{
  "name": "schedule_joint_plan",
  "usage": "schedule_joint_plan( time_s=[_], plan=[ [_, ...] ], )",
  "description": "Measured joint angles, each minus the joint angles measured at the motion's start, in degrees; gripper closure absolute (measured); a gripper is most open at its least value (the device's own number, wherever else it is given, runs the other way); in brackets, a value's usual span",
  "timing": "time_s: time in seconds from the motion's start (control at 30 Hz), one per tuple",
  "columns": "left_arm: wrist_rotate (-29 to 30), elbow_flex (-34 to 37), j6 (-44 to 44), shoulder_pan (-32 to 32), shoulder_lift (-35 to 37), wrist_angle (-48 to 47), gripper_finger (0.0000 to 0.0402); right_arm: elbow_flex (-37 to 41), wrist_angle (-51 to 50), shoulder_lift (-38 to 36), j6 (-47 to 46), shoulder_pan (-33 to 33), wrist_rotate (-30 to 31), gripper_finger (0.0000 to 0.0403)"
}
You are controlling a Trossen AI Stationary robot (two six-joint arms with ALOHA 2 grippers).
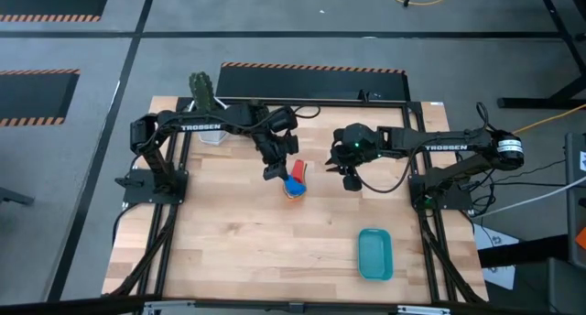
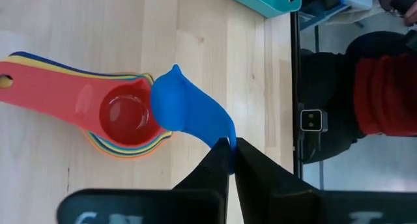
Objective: Nest measuring cups in basket
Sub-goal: Stack the blue measuring cup on top of the red measuring cup
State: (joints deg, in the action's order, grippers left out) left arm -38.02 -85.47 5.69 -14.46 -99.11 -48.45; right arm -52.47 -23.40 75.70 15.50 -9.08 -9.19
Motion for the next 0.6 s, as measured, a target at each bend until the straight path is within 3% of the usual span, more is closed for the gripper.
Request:
schedule_joint_plan(
  time_s=[0.33,0.6],
  plan=[
    [1.3,0.0,0.1,0.0,0.0,0.0,0.0373,0.0,0.2,0.0,-0.1,0.0,-0.1,0.0303],
    [1.5,0.0,0.1,0.0,0.0,0.0,0.0388,0.0,12.1,4.6,-0.2,2.8,-11.5,0.0303]
  ],
)
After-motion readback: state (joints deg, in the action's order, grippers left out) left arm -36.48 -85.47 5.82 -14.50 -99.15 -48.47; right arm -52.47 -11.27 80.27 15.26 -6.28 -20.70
